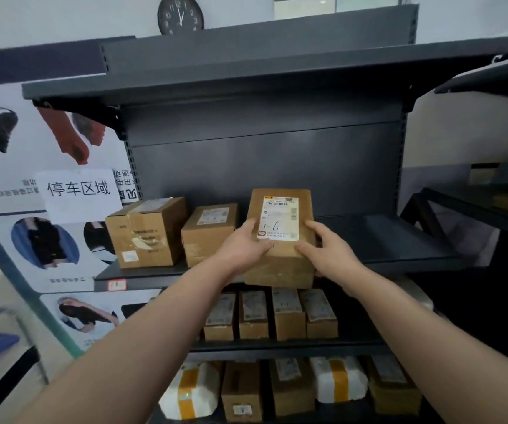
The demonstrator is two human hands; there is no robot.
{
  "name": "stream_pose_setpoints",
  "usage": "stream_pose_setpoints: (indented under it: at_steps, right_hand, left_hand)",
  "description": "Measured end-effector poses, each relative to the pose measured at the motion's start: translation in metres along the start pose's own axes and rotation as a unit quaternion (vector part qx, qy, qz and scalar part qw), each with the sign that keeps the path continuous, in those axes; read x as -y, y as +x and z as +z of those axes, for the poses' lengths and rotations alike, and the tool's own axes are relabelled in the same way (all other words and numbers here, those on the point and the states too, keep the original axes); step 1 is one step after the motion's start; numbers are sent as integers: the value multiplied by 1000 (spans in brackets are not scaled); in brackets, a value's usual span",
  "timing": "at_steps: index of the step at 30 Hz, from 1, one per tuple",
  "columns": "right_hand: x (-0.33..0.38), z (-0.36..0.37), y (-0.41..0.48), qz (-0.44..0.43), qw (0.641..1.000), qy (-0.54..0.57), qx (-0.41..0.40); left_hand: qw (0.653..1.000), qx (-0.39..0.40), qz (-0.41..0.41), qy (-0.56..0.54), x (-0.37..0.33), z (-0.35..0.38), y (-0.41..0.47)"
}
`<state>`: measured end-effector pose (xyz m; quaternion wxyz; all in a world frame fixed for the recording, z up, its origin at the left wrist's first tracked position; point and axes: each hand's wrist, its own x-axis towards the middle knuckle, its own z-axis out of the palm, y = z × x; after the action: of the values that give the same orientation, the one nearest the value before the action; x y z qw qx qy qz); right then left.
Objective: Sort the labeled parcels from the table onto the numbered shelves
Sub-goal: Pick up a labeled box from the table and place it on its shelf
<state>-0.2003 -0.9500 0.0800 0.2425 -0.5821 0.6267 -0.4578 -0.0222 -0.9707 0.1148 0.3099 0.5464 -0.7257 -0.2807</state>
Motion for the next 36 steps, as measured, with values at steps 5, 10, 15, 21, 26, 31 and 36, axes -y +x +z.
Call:
stream_pose_setpoints:
  at_steps: [5, 10, 15, 21, 26, 31, 36]
  right_hand:
    - [-16, 20, 50, -109, 975, -193, 32]
    - [-30, 32, 86, -184, 919, -347, 27]
    - [-28, 42, 111, -199, 909, -366, 19]
    - [-25, 47, 116, -193, 910, -366, 12]
    - [-20, 47, 112, -180, 906, -381, 21]
    - [-19, 33, 100, -120, 898, -421, 48]
    - [-55, -1, 42, -65, 884, -464, 4]
  left_hand:
    - [978, 0, 50, 202, 18, 11, 51]
    - [932, -36, 95, 348, 30, 16, 82]
    - [915, -53, 98, 388, 33, 23, 105]
    - [910, -54, 107, 397, 33, 25, 114]
    - [891, -40, 115, 438, 40, 26, 116]
    - [884, -7, 110, 454, 33, 27, 115]
    - [865, 29, 204, 458, 8, 57, 94]
